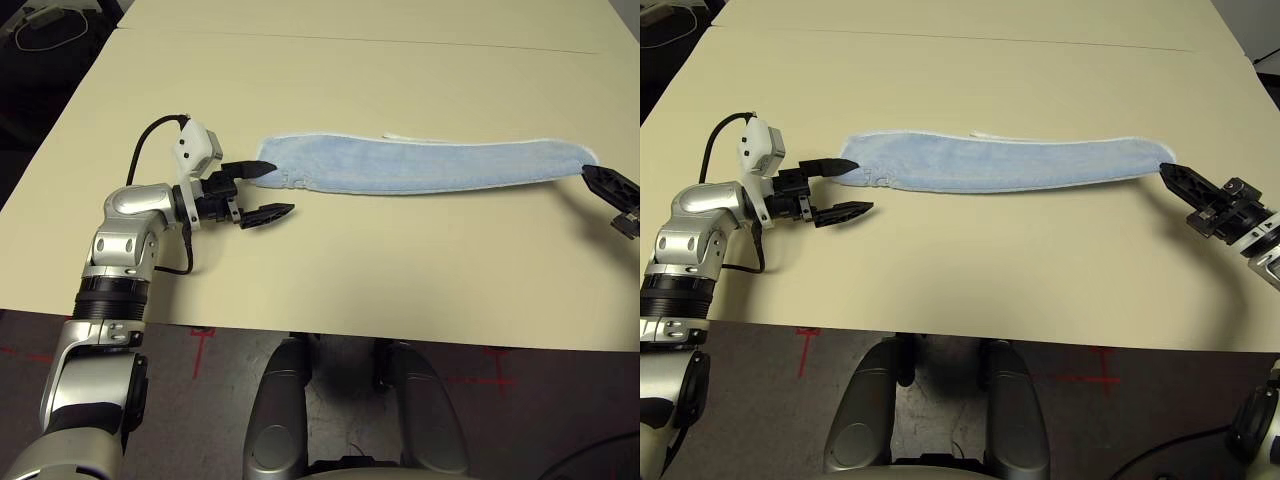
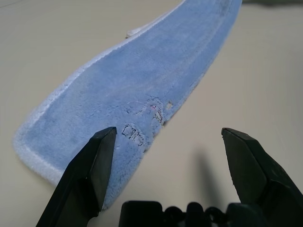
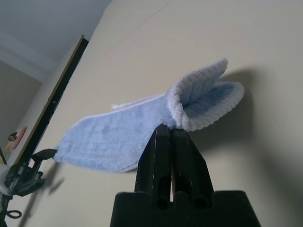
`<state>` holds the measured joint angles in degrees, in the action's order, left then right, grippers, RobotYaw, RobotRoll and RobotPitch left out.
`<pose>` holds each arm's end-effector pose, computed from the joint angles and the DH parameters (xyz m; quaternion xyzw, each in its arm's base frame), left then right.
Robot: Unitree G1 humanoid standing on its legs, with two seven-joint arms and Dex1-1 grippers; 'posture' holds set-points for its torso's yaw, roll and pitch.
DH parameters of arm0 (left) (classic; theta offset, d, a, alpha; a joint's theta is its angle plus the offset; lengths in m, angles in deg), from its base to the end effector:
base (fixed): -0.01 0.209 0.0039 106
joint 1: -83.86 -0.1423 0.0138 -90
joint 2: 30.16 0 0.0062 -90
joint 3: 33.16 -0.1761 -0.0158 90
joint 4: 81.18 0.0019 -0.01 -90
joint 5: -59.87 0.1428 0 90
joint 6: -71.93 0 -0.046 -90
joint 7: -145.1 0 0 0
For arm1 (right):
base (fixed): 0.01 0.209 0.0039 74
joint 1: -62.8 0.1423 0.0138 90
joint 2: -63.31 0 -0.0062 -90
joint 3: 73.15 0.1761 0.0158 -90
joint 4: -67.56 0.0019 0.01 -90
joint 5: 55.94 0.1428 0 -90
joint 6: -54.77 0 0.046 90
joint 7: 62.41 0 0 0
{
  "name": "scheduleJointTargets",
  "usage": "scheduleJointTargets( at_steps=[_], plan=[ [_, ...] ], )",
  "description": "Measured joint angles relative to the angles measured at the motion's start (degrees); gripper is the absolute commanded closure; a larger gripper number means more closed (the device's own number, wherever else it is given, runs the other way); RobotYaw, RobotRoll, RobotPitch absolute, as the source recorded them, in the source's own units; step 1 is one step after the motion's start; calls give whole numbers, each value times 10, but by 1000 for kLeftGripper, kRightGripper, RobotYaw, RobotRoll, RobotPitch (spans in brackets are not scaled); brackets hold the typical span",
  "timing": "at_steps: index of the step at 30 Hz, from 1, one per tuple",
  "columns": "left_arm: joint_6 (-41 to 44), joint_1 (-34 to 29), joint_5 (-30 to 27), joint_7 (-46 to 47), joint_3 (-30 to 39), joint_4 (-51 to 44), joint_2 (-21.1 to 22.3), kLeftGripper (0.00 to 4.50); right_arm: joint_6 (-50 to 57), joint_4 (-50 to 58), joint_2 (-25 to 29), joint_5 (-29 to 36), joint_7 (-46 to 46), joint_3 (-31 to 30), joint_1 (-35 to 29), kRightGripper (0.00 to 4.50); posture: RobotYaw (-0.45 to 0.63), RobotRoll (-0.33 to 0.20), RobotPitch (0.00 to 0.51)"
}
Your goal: Fold the towel and set it aside.
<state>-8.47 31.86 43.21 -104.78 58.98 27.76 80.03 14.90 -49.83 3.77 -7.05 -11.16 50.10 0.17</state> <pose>0.3044 0.2543 0.1996 0.1712 -0.0092 -0.5137 0.8407 0.2330 -0.3702 0.1761 0.3059 0.0247 0.2540 0.9172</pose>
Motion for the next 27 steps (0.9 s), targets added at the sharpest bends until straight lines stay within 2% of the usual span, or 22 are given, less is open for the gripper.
scheduleJointTargets(
  at_steps=[6, 19, 27],
  plan=[
    [3, 1, 0, 2, 0, 0, 0, 0, -3, 9, -21, -7, 34, -53, 56, 4468, -27, 0, 274],
    [7, 1, 0, 4, 0, -1, 1, 0, 11, 45, -35, -21, 118, -161, 133, 4468, -19, 0, 273],
    [7, 5, 0, 6, -1, -1, 1, 0, -7, 43, -28, -79, 191, -249, 167, 4468, -15, 0, 273]
  ],
)
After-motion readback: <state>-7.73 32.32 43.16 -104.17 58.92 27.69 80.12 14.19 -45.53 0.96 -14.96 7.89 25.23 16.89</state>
